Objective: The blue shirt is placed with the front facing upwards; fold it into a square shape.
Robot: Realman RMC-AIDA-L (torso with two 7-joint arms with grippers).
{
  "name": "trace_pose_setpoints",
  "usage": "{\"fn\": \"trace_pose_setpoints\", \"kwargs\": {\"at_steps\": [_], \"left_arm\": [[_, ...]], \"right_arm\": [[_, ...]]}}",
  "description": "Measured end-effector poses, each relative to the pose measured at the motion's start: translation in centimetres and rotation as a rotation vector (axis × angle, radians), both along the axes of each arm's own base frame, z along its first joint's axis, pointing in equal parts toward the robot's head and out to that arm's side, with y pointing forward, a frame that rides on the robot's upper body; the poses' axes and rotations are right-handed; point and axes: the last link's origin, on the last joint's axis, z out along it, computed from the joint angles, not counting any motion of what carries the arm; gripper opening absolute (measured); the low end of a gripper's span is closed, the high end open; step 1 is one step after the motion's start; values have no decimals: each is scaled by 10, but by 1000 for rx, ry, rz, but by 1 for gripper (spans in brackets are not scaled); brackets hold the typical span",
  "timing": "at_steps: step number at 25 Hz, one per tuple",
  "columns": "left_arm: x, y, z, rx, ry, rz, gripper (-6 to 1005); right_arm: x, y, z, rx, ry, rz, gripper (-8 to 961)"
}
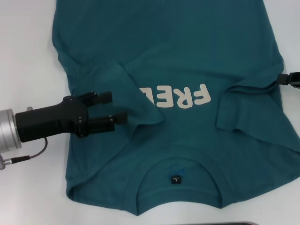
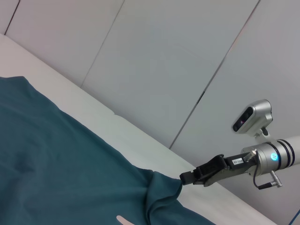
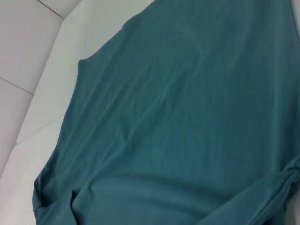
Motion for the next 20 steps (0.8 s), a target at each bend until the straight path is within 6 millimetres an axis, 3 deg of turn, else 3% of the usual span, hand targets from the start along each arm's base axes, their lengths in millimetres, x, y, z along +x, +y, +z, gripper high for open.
{"fn": "trace_pose_setpoints", "kwargs": {"at_steps": [5, 20], "left_arm": [[0, 0, 0, 1, 1, -1, 916], [-1, -1, 0, 2, 1, 2, 916]], "right_arm": [[0, 0, -1, -3, 0, 2, 12], [5, -9, 5, -9, 6, -3, 81]]}}
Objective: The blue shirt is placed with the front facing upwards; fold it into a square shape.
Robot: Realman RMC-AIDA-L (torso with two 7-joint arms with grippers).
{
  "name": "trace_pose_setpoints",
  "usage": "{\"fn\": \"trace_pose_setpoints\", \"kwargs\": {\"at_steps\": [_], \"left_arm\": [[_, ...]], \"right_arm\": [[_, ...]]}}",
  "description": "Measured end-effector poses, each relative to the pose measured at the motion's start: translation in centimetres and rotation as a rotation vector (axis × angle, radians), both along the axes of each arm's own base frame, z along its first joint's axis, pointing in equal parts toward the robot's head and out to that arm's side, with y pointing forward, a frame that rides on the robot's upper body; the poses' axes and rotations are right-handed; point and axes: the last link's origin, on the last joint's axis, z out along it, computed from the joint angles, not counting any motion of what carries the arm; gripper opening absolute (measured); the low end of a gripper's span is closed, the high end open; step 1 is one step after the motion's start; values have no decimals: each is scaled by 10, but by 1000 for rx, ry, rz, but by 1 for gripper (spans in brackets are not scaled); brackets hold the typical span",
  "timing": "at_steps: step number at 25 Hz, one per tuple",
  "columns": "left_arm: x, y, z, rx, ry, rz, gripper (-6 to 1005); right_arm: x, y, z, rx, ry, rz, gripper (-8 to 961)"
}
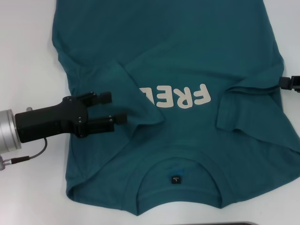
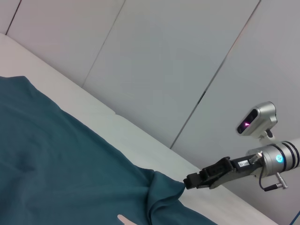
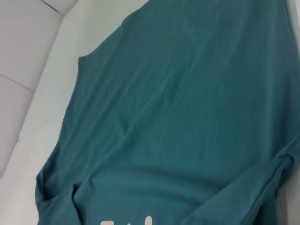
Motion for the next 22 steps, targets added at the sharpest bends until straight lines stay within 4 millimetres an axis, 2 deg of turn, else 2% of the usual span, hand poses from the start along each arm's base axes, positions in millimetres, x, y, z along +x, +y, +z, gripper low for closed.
{"fn": "trace_pose_setpoints", "kwargs": {"at_steps": [6, 15, 20, 22], "left_arm": [[1, 0, 0, -1, -1, -4, 916], [0, 0, 0, 1, 4, -8, 916], [-1, -1, -1, 1, 7, -8, 916], [-1, -1, -1, 1, 7, -8, 916]], "right_arm": [[1, -1, 2, 25, 21, -14, 108], [-2, 8, -13, 20, 33, -38, 565], [-3, 9, -15, 16, 40, -44, 594], [-3, 9, -15, 11, 45, -46, 549]]}}
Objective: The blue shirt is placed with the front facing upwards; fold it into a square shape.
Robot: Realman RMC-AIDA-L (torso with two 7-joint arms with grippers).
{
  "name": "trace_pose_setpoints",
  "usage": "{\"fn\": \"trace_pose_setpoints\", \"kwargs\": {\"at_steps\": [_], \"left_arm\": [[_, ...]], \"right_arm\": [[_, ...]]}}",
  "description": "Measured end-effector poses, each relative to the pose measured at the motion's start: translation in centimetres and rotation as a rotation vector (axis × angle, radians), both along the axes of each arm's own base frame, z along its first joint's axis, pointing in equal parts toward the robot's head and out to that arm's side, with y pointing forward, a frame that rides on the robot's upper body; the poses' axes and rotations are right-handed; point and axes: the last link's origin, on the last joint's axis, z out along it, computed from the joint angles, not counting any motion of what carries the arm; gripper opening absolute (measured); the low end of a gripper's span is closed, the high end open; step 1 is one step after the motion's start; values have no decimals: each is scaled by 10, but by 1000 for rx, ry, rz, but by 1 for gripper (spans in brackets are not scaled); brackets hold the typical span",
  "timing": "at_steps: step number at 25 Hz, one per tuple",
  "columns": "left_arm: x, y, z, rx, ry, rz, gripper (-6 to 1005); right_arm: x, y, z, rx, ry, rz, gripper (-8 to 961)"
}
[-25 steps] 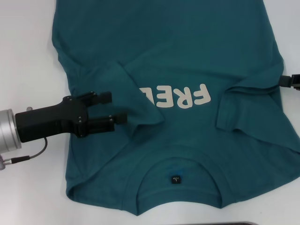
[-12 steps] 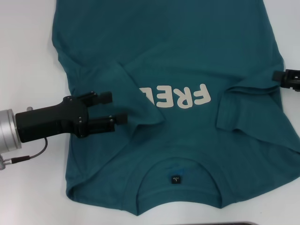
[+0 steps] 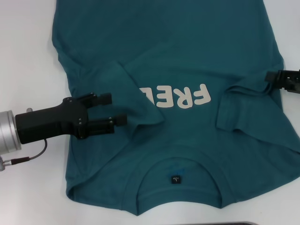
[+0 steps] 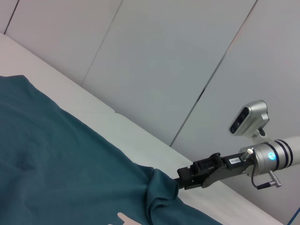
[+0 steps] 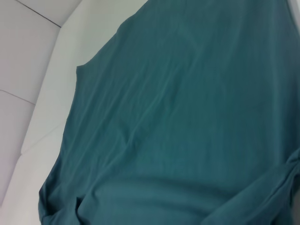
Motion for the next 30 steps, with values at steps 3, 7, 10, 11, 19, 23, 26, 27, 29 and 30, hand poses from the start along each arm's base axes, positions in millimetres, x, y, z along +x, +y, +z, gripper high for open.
{"fn": "trace_pose_setpoints", "kwargs": {"at_steps": [3, 7, 10, 11, 19, 23, 26, 27, 29, 30], "left_arm": [[0, 0, 0, -1, -1, 1, 916], [0, 0, -1, -5, -4, 1, 916], [0, 0, -1, -5, -4, 0, 916], [1, 0, -1, -5, -4, -1, 916], [1, 1, -1, -9, -4, -6, 916], [1, 1, -2, -6, -1, -10, 916], [2, 0, -2, -6, -1, -11, 916], [2, 0, -2, -6, -1, -12, 916], [2, 1, -2, -8, -2, -14, 916], [2, 1, -2, -8, -3, -15, 916]], "right_arm": [[1, -2, 2, -10, 0, 3, 482], [3, -5, 3, -19, -1, 0, 454], [4, -7, 3, -27, 2, -10, 434], [4, -7, 3, -29, 4, -15, 427], [1, -3, 5, -29, 41, -68, 450], [2, -1, 6, -19, 51, -87, 494], [2, -1, 5, -17, 51, -93, 515], [2, -1, 5, -18, 51, -93, 513], [2, 0, 5, -19, 52, -98, 482], [2, 0, 5, -20, 51, -101, 453]]}}
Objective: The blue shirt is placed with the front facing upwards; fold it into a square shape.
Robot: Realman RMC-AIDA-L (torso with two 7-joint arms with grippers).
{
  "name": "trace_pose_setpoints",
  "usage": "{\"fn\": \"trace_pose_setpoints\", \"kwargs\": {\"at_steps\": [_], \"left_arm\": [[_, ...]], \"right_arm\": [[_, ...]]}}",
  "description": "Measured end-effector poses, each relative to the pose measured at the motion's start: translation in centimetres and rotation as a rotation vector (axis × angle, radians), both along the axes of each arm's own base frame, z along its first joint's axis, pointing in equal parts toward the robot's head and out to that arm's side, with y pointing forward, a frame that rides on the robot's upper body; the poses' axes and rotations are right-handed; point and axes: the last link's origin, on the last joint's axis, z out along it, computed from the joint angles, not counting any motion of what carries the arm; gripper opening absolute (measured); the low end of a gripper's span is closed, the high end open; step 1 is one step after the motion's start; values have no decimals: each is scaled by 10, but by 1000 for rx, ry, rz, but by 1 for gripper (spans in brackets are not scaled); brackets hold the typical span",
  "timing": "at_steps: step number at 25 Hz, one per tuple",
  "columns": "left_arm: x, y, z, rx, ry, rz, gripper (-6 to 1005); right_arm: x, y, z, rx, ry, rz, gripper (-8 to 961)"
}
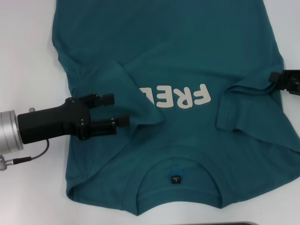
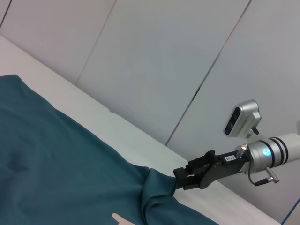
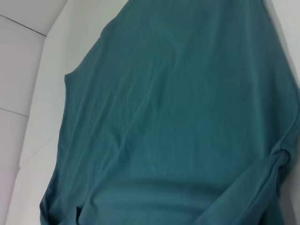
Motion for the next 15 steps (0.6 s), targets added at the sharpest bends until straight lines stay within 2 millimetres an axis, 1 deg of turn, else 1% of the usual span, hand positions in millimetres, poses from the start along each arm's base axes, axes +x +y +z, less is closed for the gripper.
{"fn": "trace_pose_setpoints", "kwargs": {"at_steps": [3, 15], "left_arm": [[0, 0, 0, 1, 1, -2, 916], [-1, 1, 1, 5, 5, -1, 916]], "right_arm": [[1, 0, 0, 0, 1, -9, 368], [-3, 2, -4, -6, 7, -4, 106]]}}
